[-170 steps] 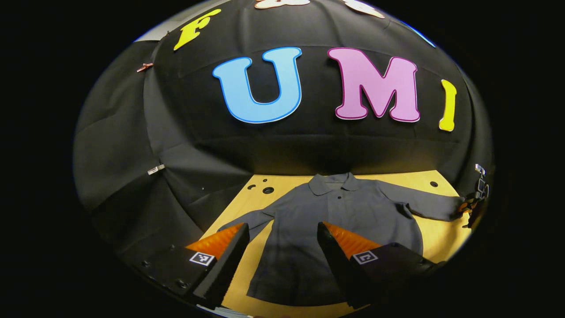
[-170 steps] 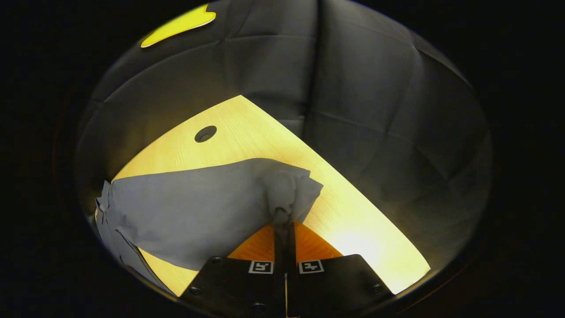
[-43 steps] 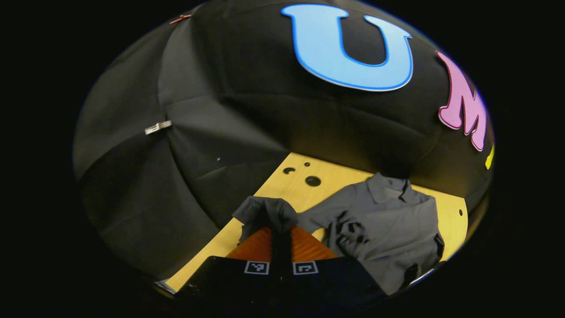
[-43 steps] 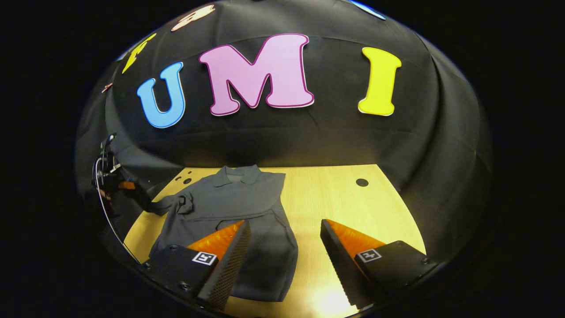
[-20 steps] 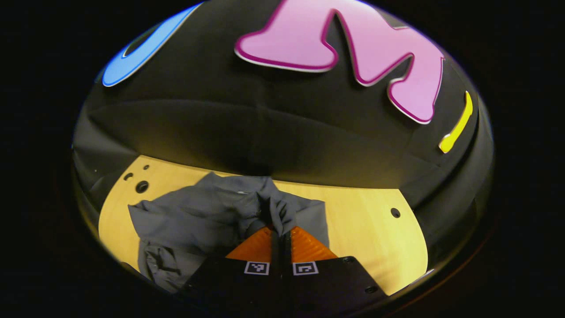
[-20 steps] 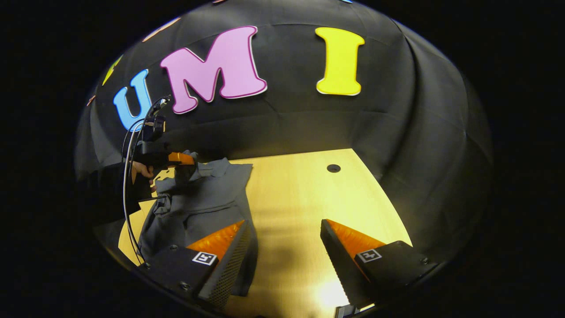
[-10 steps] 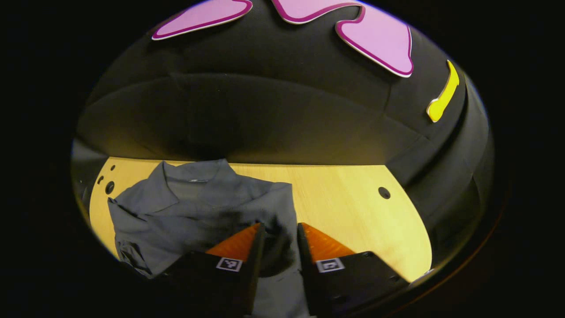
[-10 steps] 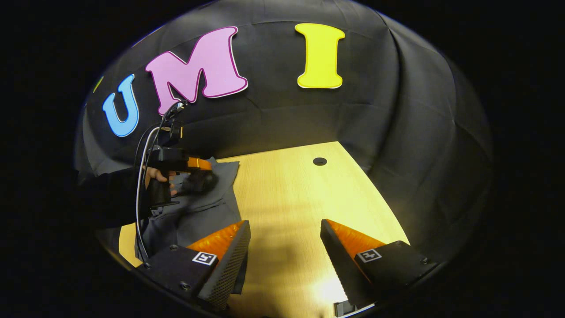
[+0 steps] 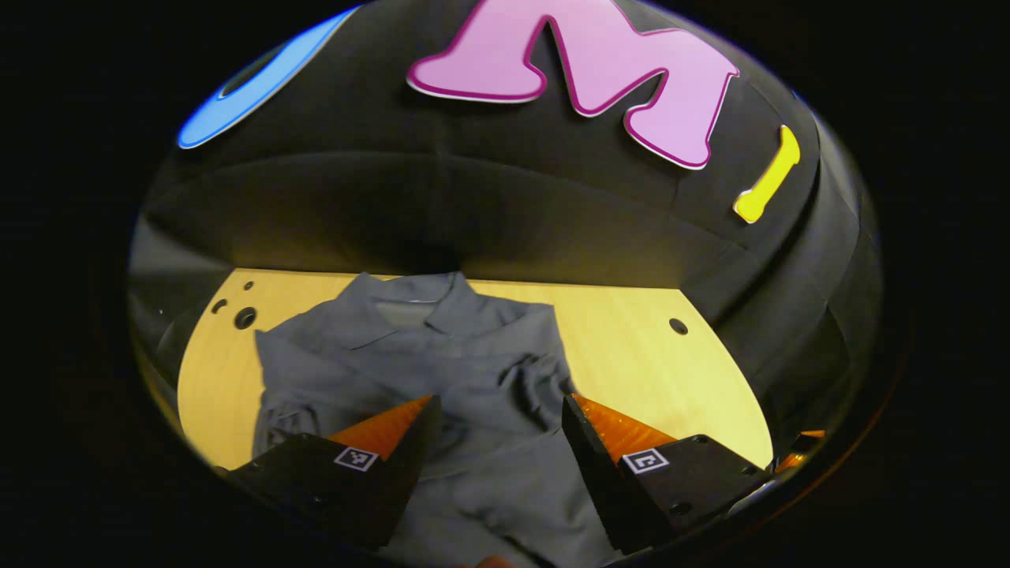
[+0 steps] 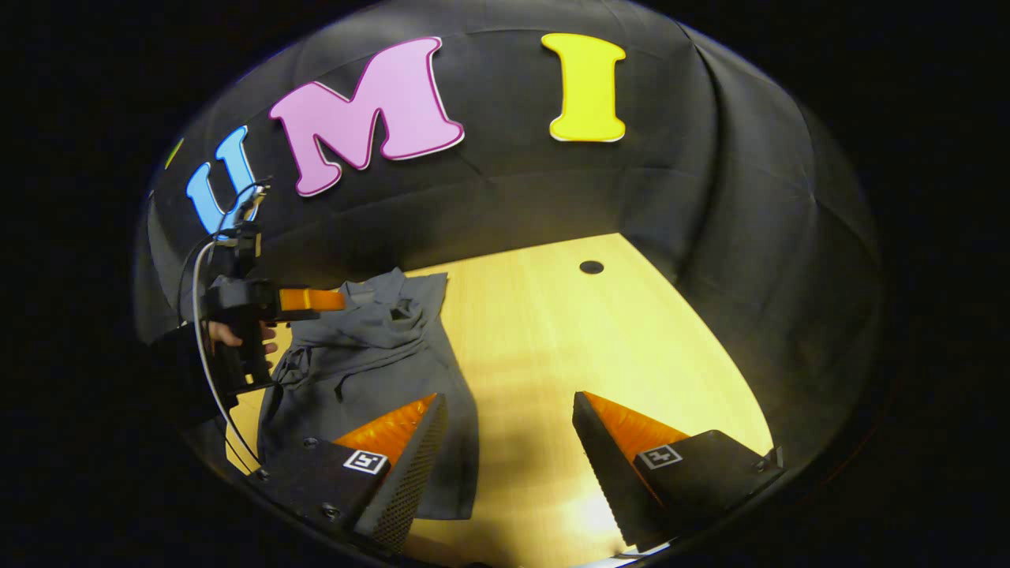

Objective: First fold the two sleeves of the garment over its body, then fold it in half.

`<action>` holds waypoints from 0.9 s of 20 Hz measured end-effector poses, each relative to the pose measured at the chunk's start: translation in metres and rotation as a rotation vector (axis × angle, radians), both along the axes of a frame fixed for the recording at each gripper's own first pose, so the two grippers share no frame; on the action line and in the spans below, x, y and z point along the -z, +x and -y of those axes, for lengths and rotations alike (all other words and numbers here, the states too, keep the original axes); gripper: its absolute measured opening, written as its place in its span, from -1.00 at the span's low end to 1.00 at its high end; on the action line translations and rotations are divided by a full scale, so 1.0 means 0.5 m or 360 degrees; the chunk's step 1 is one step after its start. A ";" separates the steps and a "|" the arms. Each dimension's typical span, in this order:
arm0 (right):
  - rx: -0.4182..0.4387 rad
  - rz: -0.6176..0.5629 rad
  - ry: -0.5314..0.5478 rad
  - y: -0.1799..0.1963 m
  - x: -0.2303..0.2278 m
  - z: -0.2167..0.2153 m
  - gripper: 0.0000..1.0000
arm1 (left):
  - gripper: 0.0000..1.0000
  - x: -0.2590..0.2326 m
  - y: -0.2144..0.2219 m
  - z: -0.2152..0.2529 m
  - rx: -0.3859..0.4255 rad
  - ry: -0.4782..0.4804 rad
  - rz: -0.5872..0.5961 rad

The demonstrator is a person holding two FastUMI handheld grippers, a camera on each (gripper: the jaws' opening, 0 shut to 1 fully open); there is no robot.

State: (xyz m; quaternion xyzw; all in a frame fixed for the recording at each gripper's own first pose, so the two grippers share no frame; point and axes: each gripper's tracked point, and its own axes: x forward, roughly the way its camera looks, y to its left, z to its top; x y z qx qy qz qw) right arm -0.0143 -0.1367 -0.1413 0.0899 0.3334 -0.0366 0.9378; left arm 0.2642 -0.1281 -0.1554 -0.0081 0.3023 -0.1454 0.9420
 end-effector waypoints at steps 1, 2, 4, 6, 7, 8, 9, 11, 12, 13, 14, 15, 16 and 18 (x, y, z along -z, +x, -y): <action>-0.0014 -0.0028 -0.0014 -0.005 0.009 -0.016 0.97 | 0.93 0.004 -0.031 -0.037 -0.0008 0.0008 -0.0005; -0.0030 -0.0058 -0.0031 -0.013 0.020 -0.032 0.97 | 0.93 0.008 -0.061 -0.077 -0.0025 0.0016 -0.0008; -0.0073 -0.0105 -0.0032 -0.022 0.042 -0.072 0.98 | 0.93 0.018 -0.115 -0.155 -0.0072 0.0044 -0.0005; -0.0111 -0.0163 -0.0011 -0.037 0.064 -0.110 0.98 | 0.93 0.036 -0.173 -0.236 -0.0119 0.0095 -0.0008; -0.0128 -0.0197 0.0003 -0.043 0.078 -0.130 0.98 | 0.92 0.050 -0.203 -0.271 -0.0140 0.0110 -0.0022; -0.0144 -0.0256 0.0022 -0.051 0.098 -0.151 0.98 | 0.92 0.066 -0.234 -0.299 -0.0155 0.0115 -0.0041; -0.0154 -0.0299 0.0031 -0.060 0.118 -0.168 0.98 | 0.93 0.087 -0.263 -0.329 -0.0176 0.0124 -0.0063; -0.0191 -0.0365 -0.0001 -0.070 0.148 -0.191 0.98 | 0.93 0.132 -0.318 -0.395 -0.0243 0.0154 -0.0119; -0.0208 -0.0395 -0.0028 -0.075 0.163 -0.199 0.98 | 0.93 0.154 -0.344 -0.421 -0.0282 0.0151 -0.0155; -0.0221 -0.0426 -0.0047 -0.080 0.181 -0.207 0.98 | 0.93 0.178 -0.372 -0.442 -0.0321 0.0121 -0.0205; -0.0223 -0.0460 -0.0053 -0.085 0.193 -0.208 0.98 | 0.84 0.198 -0.396 -0.458 -0.0363 0.0073 -0.0251; -0.0226 -0.0496 -0.0053 -0.090 0.207 -0.214 0.98 | 0.84 0.218 -0.418 -0.475 -0.0404 0.0040 -0.0297; -0.0237 -0.0521 -0.0067 -0.092 0.225 -0.219 0.98 | 0.92 0.233 -0.433 -0.495 -0.0442 0.0038 -0.0329; -0.0222 -0.0564 -0.0134 -0.088 0.253 -0.212 0.98 | 0.94 0.256 -0.452 -0.527 -0.0470 0.0059 -0.0349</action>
